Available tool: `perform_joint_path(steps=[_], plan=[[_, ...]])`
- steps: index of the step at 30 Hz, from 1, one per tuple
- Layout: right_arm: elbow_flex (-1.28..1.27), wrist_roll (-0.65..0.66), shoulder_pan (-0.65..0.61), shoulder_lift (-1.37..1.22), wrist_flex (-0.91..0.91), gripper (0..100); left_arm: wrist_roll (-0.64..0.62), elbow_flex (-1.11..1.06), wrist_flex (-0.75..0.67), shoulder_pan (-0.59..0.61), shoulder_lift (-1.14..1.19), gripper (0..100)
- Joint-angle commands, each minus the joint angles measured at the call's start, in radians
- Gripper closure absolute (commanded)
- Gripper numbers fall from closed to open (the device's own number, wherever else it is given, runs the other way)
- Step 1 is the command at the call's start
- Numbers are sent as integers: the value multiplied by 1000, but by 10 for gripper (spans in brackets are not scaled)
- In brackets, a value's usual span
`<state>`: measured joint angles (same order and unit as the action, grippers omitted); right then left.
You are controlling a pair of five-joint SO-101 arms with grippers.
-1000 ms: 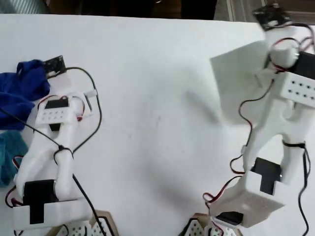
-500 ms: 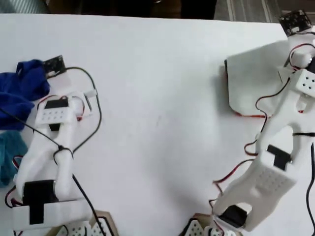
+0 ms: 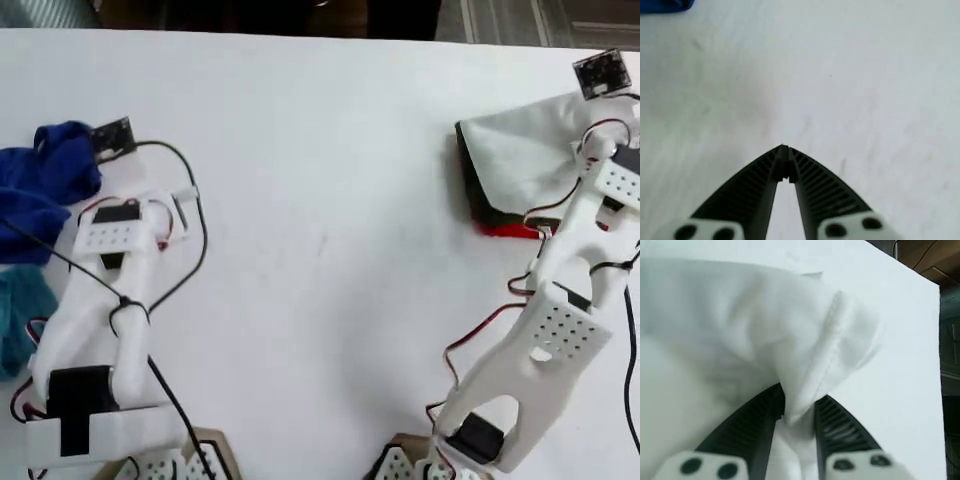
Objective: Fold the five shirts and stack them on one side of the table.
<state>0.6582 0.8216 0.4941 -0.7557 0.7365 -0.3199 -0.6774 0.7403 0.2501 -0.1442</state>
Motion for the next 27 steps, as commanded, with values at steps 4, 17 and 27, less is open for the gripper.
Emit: perform_joint_path(steps=[4, 17, 27], plan=[[25, 0, 18, 12, -2, 841, 8, -10, 2, 6, -48, 975], [146, -3, -7, 162, 165, 991, 8, -1, -3, 6, -48, 975], [163, 2, -65, 170, 768, 978, 8, 1, -3, 6, -49, 975]])
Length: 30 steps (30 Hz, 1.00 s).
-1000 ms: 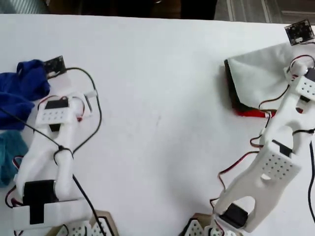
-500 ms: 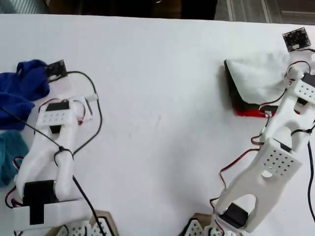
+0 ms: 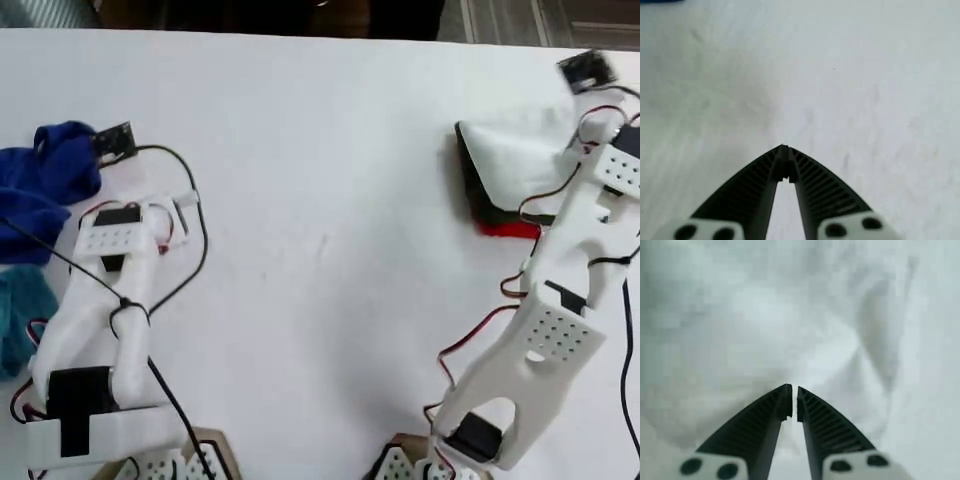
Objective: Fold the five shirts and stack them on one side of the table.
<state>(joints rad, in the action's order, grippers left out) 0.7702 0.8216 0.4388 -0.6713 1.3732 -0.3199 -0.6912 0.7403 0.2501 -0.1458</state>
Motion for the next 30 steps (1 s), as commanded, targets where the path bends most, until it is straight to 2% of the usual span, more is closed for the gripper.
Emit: perform_joint_path(steps=[1, 4, 13, 19, 24, 30], plan=[[54, 5, -16, 85, 173, 978, 8, 15, -5, 6, -48, 975], [43, 5, -24, 97, 231, 978, 8, 15, -5, 6, -48, 975], [-11, -5, -56, 119, 206, 978, 8, 12, -5, 6, -48, 975], [-11, -170, -107, 305, 174, 978, 8, 12, -5, 6, -48, 975], [-193, -224, -179, 338, 157, 978, 8, 13, 3, 8, -48, 975], [-517, -258, -154, 343, -64, 978, 8, 13, 3, 66, -48, 975]])
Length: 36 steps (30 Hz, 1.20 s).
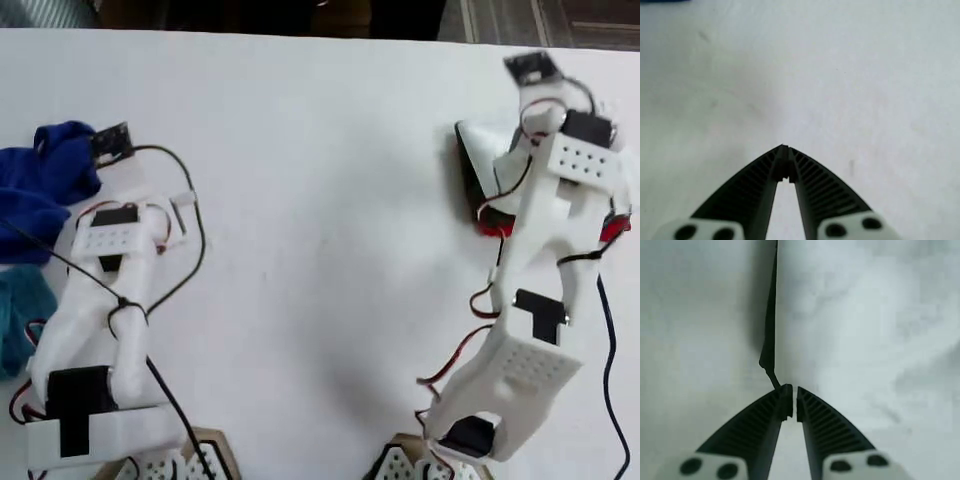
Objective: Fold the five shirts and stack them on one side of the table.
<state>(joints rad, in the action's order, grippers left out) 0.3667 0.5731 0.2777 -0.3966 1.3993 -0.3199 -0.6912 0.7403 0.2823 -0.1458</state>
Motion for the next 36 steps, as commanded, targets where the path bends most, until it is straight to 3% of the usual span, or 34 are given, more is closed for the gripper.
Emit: perform_joint_path(steps=[1, 10, 17, 20, 29, 36], plan=[[-161, -9, 4, 67, -111, 978, 8, 13, 3, 46, -48, 975], [-293, -15, -59, 229, -180, 978, 9, 4, 5, 72, -48, 975], [-296, -8, -18, 506, -236, 978, 9, 8, 32, 72, -48, 975], [-315, -15, 35, 512, -383, 978, 9, 5, 32, 72, -48, 975], [-293, -15, 113, 38, -1050, 978, 9, 53, 155, 129, -48, 975], [-9, -15, 185, -321, -1116, 978, 109, 81, 192, 249, -48, 975]])
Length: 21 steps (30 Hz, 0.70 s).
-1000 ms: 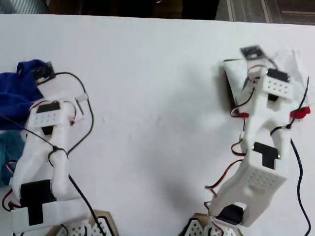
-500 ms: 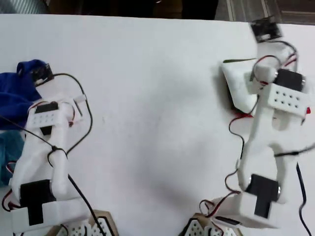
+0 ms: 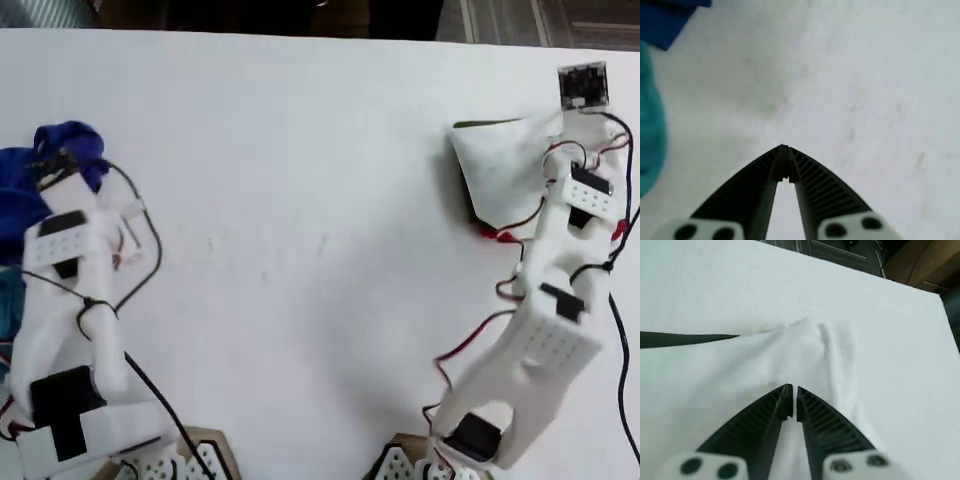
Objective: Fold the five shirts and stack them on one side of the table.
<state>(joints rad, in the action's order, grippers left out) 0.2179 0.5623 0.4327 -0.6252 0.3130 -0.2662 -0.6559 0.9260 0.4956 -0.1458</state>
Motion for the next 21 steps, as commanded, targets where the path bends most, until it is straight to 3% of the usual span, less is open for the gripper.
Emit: perform_joint_path(steps=[1, 9, 15, 21], plan=[[173, -5, 35, -133, -30, 978, 68, 45, 6, 46, -48, 975], [411, -8, 36, -196, 183, 978, 75, 44, 8, 77, -48, 975], [635, -242, 44, -139, 334, 978, 77, 44, 8, 77, -48, 975], [674, -209, 28, -156, 443, 978, 78, 113, 84, 160, -49, 974]])
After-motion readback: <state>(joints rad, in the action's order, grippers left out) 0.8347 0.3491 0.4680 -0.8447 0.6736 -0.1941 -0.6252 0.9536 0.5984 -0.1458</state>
